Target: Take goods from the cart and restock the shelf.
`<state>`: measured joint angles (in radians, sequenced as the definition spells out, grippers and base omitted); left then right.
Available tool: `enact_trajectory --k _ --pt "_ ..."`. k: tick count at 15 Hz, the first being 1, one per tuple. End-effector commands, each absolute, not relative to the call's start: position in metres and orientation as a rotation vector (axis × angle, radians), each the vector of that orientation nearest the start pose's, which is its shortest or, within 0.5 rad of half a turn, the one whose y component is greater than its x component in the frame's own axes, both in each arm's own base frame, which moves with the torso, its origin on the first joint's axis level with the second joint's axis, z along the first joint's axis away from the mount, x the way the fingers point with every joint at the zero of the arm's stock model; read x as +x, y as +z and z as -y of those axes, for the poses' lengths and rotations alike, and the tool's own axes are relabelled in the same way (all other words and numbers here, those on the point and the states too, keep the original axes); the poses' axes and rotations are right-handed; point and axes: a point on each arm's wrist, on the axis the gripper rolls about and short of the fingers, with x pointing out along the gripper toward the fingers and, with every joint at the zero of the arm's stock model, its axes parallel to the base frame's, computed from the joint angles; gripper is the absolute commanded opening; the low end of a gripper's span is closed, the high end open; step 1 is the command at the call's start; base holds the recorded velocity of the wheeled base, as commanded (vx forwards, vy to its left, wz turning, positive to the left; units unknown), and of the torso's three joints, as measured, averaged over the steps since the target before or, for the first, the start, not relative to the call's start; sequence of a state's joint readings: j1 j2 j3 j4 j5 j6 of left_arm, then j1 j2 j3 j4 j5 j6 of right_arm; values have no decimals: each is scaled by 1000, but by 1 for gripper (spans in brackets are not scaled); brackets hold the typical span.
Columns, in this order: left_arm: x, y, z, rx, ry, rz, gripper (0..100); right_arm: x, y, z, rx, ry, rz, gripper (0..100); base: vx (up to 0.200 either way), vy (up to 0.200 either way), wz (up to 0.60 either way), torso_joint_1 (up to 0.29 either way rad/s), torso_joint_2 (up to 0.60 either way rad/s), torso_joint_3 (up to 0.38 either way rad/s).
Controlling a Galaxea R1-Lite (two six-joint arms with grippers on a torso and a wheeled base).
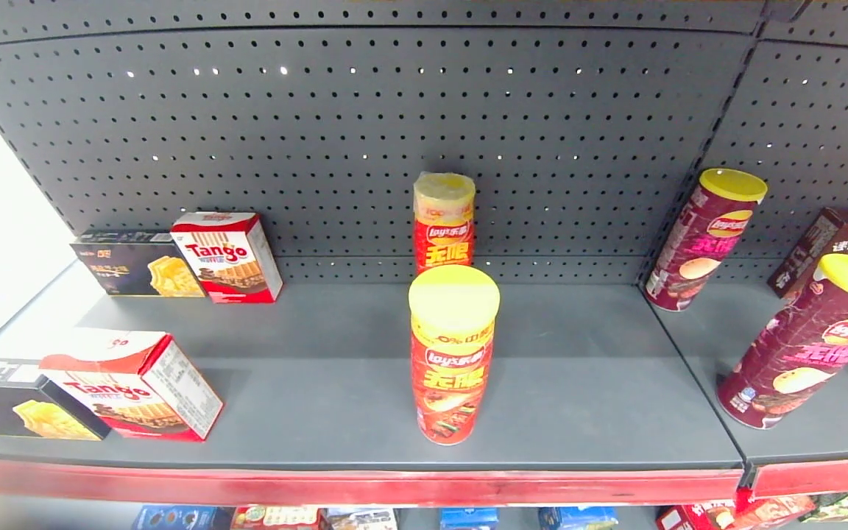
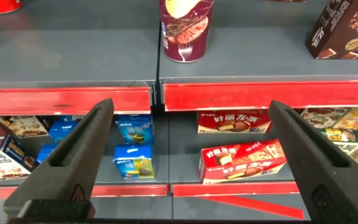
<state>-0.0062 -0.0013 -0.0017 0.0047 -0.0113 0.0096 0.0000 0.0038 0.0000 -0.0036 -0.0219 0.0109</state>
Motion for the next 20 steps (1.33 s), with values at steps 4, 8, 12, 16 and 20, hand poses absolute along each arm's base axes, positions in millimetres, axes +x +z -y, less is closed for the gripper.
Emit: enact_trajectory --k 4,8,12,16,20 --pt "-23 75 0 11 -18 -3 100 -22 76 0 11 -17 -3 100 0 0 0 0 0 0" --pt "-23 75 0 9 -18 -3 100 -22 76 0 11 -18 -3 100 -100 100 0 2 -1 2" --pt "-23 75 0 12 -18 -3 100 -22 76 0 11 -18 -3 100 0 0 0 0 0 0" --pt "-23 75 0 6 -14 -3 100 -22 76 0 11 -17 -1 100 0 0 0 0 0 0" --pt "-23 75 0 9 -17 -3 100 -22 76 0 11 -20 -1 100 0 0 0 0 0 0"
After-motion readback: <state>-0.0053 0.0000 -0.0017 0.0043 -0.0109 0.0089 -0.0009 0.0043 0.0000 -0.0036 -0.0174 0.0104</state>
